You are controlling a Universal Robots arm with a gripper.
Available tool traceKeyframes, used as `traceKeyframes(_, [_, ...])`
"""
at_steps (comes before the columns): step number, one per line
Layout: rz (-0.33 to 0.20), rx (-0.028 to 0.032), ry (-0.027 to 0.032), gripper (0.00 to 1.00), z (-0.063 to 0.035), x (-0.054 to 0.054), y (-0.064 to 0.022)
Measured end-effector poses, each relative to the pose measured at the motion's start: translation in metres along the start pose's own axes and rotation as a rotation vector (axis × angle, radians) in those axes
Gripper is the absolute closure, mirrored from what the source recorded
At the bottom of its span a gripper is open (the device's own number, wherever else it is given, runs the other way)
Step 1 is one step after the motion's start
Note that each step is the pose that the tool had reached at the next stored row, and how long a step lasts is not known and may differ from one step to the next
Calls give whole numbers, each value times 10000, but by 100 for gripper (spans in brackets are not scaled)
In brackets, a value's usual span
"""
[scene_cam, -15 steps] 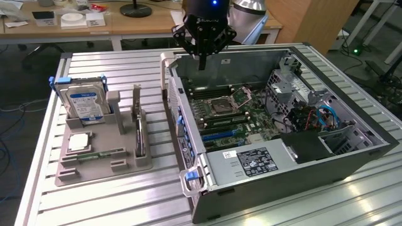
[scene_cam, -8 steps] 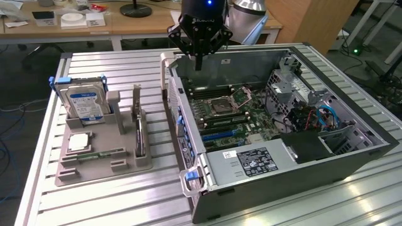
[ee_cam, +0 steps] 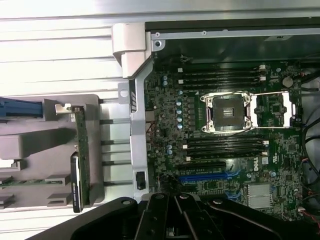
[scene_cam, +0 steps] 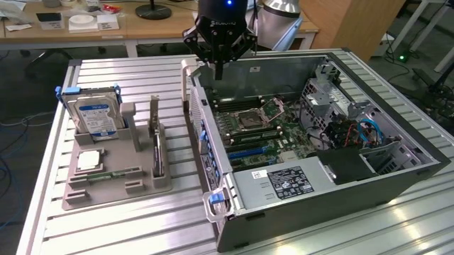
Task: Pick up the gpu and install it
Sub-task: 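Reach for the gpu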
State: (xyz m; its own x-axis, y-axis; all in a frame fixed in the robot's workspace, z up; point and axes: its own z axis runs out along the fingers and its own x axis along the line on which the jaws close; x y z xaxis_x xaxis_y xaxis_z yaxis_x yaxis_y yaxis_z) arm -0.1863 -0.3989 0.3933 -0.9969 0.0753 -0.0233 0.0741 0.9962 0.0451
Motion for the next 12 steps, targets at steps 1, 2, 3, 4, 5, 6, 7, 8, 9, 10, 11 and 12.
traceKeyframes(1, [0, 0, -1, 89, 0, 19, -2])
traceKeyframes(2, [-1, 0, 0, 89, -1, 37, -4])
traceKeyframes(3, [-3, 0, 0, 89, -2, 57, -5])
traceKeyframes(4, [-9, 1, 1, 89, -2, 78, -7])
traceKeyframes(5, [-22, 0, 1, 89, -3, 100, -9])
traceKeyframes(6, [-40, 0, 2, 89, -3, 124, -11])
traceKeyframes(7, [-62, -1, 2, 89, -4, 147, -13])
traceKeyframes(8, [-87, -1, 4, 89, -5, 170, -15])
traceKeyframes(9, [-109, -2, 4, 89, -5, 193, -17])
traceKeyframes(10, [-129, -3, 5, 89, -6, 215, -19])
traceKeyframes(11, [-149, -3, 6, 89, -7, 237, -21])
traceKeyframes(12, [-168, -4, 7, 89, -7, 259, -23])
